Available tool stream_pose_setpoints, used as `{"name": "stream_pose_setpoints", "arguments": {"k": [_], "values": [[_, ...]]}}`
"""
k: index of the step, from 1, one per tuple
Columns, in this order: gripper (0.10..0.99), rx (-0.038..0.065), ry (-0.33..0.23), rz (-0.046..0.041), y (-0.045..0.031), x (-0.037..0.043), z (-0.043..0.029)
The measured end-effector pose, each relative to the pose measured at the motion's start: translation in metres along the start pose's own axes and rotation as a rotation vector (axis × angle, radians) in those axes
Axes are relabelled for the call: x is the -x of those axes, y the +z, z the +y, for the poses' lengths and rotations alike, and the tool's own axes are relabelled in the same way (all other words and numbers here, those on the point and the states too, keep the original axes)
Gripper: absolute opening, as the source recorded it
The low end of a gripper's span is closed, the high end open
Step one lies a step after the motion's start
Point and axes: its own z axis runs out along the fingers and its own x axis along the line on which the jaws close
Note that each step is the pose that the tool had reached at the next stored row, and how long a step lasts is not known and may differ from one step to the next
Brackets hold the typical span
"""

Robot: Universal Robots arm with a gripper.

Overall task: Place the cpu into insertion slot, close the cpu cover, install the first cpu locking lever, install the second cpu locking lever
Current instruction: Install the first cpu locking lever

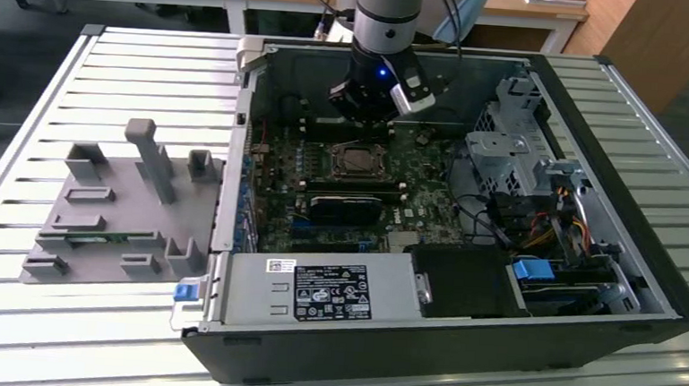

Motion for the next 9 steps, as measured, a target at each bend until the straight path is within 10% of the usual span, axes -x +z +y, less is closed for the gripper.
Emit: {"name": "stream_pose_setpoints", "arguments": {"k": [9], "values": [[0.106, -0.003, 0.000, 0.0004, 0.0035, 0.0022, 0.0000]]}}
